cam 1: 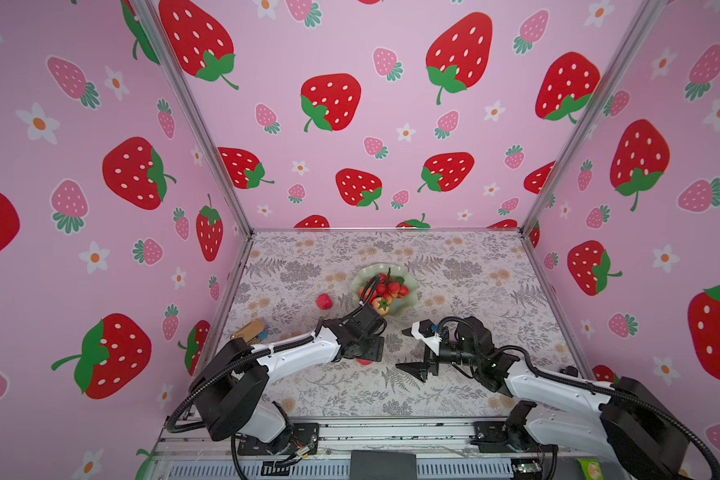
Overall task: Place and organize the fake fruits in the fruit bowl
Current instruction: 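Lower the left gripper onto the red apple on the table and grasp, then lift the red apple and place it into the bowl with the left gripper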
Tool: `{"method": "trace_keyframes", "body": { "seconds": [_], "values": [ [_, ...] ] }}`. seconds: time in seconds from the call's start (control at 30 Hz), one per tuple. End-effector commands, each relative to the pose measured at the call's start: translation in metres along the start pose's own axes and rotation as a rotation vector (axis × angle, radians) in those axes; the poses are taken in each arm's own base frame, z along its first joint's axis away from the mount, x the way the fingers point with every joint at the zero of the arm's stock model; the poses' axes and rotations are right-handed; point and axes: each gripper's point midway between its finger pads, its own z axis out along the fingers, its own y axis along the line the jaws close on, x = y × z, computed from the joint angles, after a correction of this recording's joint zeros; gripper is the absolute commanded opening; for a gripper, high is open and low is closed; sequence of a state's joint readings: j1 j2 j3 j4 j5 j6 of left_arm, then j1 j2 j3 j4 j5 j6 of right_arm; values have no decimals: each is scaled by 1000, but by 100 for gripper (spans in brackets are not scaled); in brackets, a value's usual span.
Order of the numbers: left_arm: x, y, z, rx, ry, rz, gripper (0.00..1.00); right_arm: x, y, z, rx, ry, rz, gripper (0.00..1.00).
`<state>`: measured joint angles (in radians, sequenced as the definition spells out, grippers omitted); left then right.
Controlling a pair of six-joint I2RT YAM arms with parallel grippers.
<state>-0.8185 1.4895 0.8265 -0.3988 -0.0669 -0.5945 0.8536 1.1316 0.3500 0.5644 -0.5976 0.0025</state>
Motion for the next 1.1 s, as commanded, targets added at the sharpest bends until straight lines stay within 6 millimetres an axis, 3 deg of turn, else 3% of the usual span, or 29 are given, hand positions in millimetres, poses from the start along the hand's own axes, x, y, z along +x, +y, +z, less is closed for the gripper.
{"method": "trace_keyframes", "body": {
  "seconds": [0.0,0.23,0.43,0.53,0.6,0.67,0.73,0.8,0.93,1.07],
  "values": [
    [14,7,6,-33,59,-16,77,-7,-3,0,14,-9,-53,99],
    [25,14,3,-55,73,-19,74,-12,-1,-2,16,-29,-67,99],
    [16,9,1,-41,51,-5,57,-15,-1,-4,18,-39,-73,99],
    [11,2,-2,-18,49,7,48,-22,-6,-14,50,-80,-70,99],
    [1,-7,-10,11,23,16,46,-29,-19,-29,105,-137,-41,99],
    [-14,-21,-24,49,-16,36,46,-28,-45,-46,220,-172,30,99],
    [-32,-32,-36,63,-58,68,46,-19,-75,-60,343,-172,123,99],
    [-56,-44,-48,76,-114,96,46,-11,-91,-70,389,-181,198,99],
    [-99,-58,-54,12,-179,189,46,-5,-100,-79,407,-208,262,99],
    [-128,-69,-45,-79,-188,283,46,-7,-100,-79,403,-212,258,99]
  ]
}}
